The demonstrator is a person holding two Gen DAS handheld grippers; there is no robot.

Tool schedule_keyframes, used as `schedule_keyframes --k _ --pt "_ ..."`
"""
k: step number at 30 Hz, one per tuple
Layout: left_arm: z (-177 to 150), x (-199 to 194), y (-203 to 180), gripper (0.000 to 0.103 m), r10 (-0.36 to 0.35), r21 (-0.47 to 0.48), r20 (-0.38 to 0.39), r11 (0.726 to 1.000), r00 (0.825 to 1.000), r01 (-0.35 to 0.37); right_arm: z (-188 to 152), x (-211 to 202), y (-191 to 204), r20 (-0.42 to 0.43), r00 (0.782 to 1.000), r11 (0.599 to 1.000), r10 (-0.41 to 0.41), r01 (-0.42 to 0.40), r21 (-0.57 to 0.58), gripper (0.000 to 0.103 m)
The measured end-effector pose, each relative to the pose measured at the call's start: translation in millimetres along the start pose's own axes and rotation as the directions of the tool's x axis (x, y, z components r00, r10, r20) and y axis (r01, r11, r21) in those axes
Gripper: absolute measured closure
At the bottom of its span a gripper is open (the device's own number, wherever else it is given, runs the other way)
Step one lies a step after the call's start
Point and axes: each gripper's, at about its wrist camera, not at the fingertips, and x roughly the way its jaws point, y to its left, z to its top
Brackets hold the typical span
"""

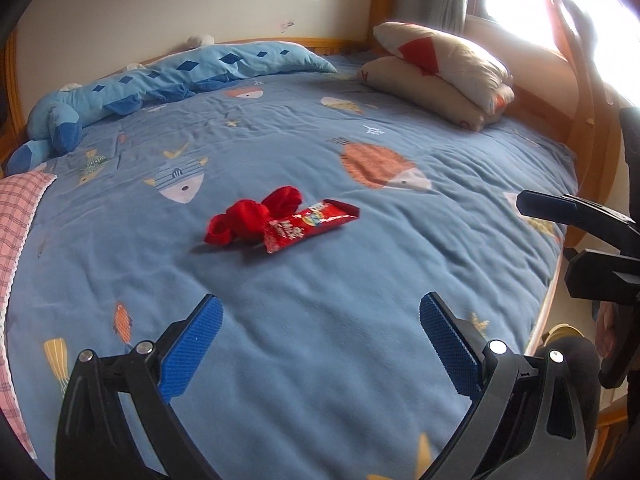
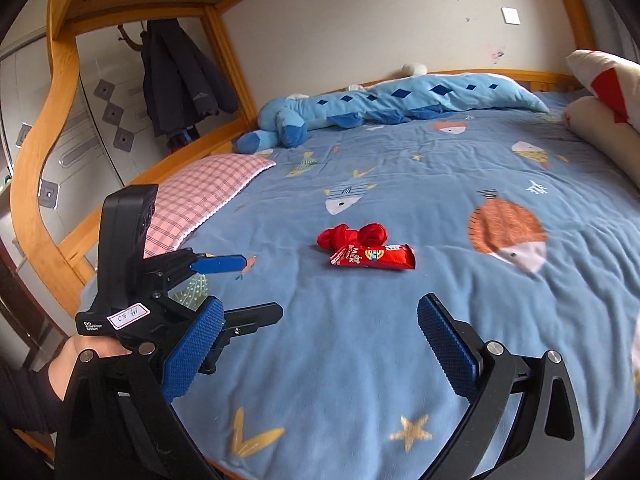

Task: Collect trash
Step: 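Move both grippers back over the red items on the bed, then grasp the red snack wrapper with the right gripper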

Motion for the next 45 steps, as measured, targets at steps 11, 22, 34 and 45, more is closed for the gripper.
schedule_keyframes --k 11,22,34,45 --pt "19.4 49.1 57.4 0.004 0.021 -0.010 -0.034 1.000 0.999 -0.021 28.2 87.0 -19.8 -0.155 0.987 0.989 0.038 -0.059 -0.138 0.009" --pt "30.4 82.6 85.5 0.004 -0.007 -0.031 -0.061 1.000 0.998 0.006 35.0 175.7 -34.4 -0.304 0.950 0.894 -0.066 -0.079 -0.440 0.017" --pt "32.6 99.4 88.2 0.004 -0.047 -0.015 -0.085 0.999 0.995 0.046 37.3 231.2 -46.9 -0.450 0.888 0.846 -0.093 -0.168 -0.507 0.046" --pt "41.7 106.7 82.8 0.004 -0.045 0.006 -0.089 0.999 0.995 0.046 31.2 189.9 -55.6 -0.393 0.919 0.890 0.003 -0.181 -0.418 0.077"
